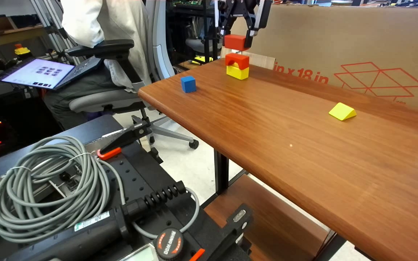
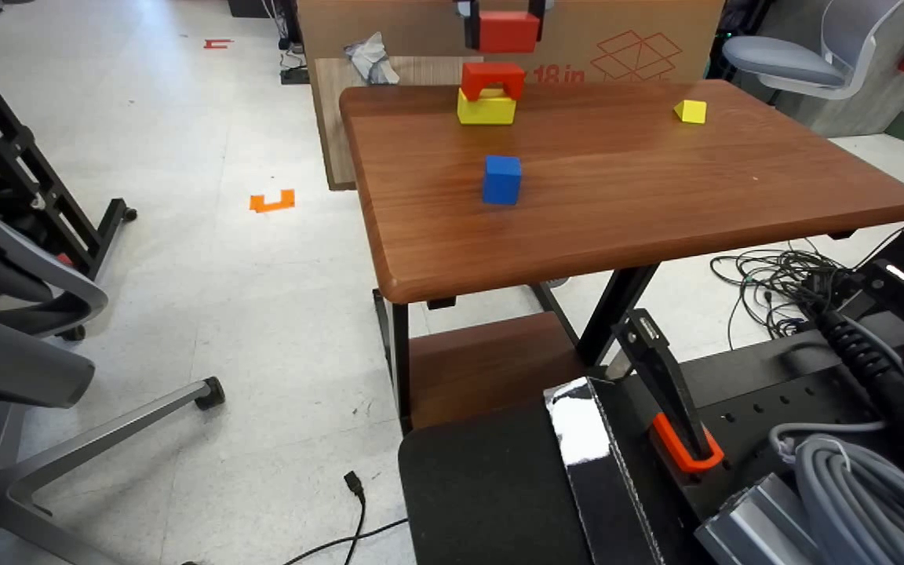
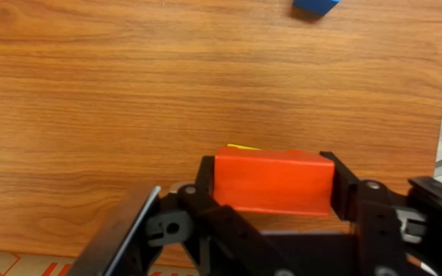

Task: Stack the orange block on top of the other orange block

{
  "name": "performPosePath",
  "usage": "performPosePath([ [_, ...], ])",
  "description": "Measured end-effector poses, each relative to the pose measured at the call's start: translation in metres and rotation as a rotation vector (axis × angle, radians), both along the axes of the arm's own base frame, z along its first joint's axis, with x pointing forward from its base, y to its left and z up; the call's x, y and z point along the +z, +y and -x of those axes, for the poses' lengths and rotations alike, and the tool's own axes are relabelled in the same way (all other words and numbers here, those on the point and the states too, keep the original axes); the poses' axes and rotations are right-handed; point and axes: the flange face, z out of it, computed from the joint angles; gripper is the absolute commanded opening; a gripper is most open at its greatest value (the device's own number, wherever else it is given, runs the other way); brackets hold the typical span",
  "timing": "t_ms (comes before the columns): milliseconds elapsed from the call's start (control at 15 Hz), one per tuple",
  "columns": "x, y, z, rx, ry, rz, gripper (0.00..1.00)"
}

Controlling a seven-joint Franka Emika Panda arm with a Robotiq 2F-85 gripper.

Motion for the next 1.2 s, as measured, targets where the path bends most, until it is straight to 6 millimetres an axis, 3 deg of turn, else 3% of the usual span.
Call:
performPosePath([
  [1067, -0.015, 0.003, -0.008, -0.004, 0.027, 0.020, 0.43],
  [1200, -0.016, 0.003, -0.010, -0.005, 0.028, 0.024, 0.92],
])
